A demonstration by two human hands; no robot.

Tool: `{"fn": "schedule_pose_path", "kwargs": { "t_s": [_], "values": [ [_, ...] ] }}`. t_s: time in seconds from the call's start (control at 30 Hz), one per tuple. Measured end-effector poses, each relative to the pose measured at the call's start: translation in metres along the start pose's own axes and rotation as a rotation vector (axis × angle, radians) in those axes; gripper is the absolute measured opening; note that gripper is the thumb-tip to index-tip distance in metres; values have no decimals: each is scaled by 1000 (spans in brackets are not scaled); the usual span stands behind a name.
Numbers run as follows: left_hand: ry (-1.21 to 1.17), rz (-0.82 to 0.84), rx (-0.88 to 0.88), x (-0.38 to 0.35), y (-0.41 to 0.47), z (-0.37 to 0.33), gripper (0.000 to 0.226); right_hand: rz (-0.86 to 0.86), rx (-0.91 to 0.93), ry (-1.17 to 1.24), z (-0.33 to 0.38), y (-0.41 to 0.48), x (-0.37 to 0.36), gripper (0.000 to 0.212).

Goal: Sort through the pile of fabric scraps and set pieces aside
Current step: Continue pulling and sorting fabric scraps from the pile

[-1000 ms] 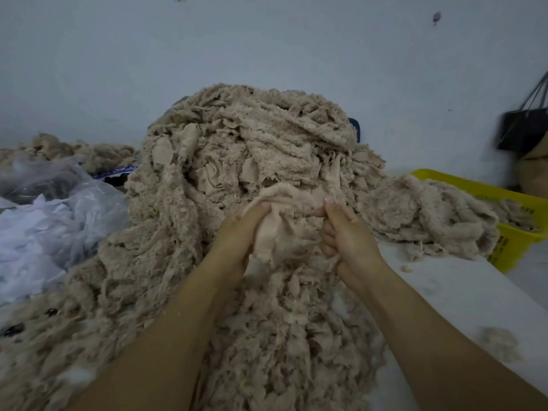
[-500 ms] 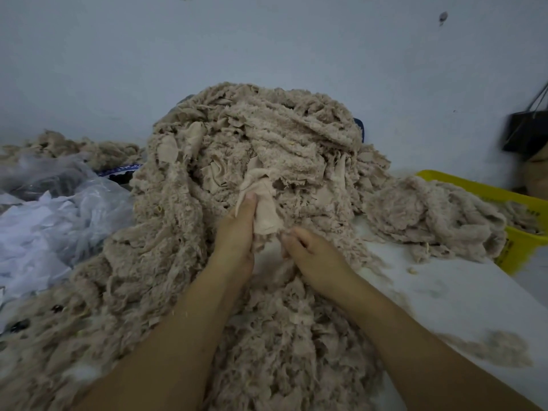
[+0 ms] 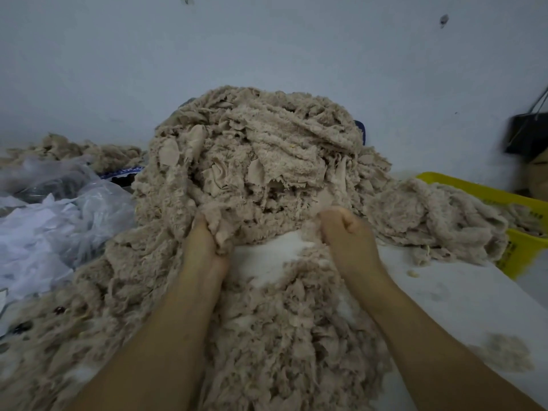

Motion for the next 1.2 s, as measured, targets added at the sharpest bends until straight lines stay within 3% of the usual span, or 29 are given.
{"fn": "schedule_pose_path", "kwargs": {
  "t_s": [0.13,0.3,0.37,0.5,0.57,0.63,0.7,0.77,0.83,0.9,1.07,1.2],
  "values": [
    [136,159,-84,-27,-15,11,28,36,-140,-106,-21,1,1,63],
    [247,341,-52,-43,-28,19,25,9,-41,-319,-24,7,-1,45],
    [353,435,-65,-51,-35,22,26,98,-62,-212,-20,4,-10,40],
    [475,555,95,-58,-46,41,38,292,-105,-152,-28,-4,-30,10],
    [451,574,127,-57,-45,43,48,289,-102,-112,-28,-2,-29,25],
    [439,551,63,-53,-36,41,55,144,-175,-8,-23,6,-14,32],
    [491,487,-6,-50,-30,39,52,-130,-168,368,-24,20,23,26],
    [596,471,-24,-48,-30,44,45,-323,-168,685,-34,26,51,51],
    [778,497,-37,-48,-34,51,37,-375,-343,501,-54,19,54,56],
    [997,575,-90,-50,-39,59,33,-336,-482,196,-71,13,44,38],
    [1094,626,-150,-54,-43,64,28,-150,-390,-263,-72,15,24,26],
    [1277,552,-262,-67,-23,67,23,-125,-389,-261,-71,12,19,27]
  ]
}}
Point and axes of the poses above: each hand's wrist, its own y-axis towards the middle knuckle, its own x-axis out of the back of the hand, z = x × y, the point moved 6 cm from there along y, towards the middle knuckle, and after that the axes turned 1 degree about z, right-handed, at the moved point
